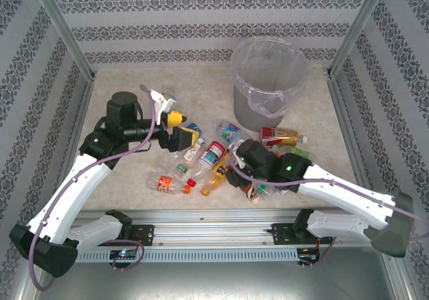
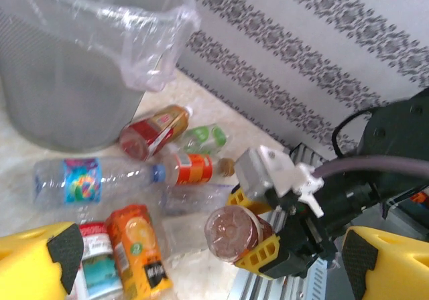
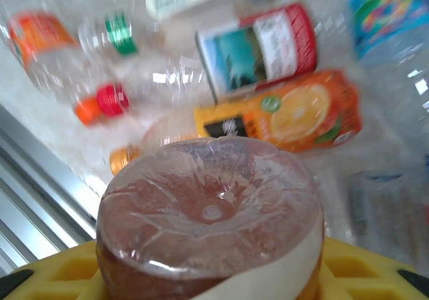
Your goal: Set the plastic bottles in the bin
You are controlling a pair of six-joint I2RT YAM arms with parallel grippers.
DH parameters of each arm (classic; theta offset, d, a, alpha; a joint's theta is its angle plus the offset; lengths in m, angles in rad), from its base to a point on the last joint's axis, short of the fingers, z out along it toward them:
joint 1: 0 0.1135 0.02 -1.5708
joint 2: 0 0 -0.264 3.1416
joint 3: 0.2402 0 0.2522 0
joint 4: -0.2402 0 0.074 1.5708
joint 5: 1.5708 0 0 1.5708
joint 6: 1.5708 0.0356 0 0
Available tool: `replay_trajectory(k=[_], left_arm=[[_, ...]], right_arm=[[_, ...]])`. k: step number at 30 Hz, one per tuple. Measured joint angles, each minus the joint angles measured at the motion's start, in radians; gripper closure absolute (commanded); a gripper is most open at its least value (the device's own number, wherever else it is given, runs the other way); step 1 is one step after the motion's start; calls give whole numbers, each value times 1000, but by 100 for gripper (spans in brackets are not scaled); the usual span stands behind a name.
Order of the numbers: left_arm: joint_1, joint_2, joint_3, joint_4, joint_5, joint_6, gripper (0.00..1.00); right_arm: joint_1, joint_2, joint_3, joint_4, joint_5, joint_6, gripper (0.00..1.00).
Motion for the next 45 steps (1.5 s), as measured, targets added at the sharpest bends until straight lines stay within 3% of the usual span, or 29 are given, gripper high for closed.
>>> replay_trajectory(k=[6, 10, 18, 29, 45], left_arm=[[0, 88, 15, 227, 53, -106, 0], [0, 168, 80, 293, 64, -137, 0], [0, 169, 80, 315, -21, -53, 0], [0, 107, -20, 369, -64, -45, 0], [0, 100, -56, 376, -134, -39, 0]], right_arm=[[-126, -41, 153, 1, -13, -22, 51], [-196, -17, 280, 1, -25, -60, 52], [-325, 136, 544, 2, -28, -145, 52], [-496, 346, 865, 9, -12, -202, 53], [-654, 763, 1322, -103, 63, -251, 54]])
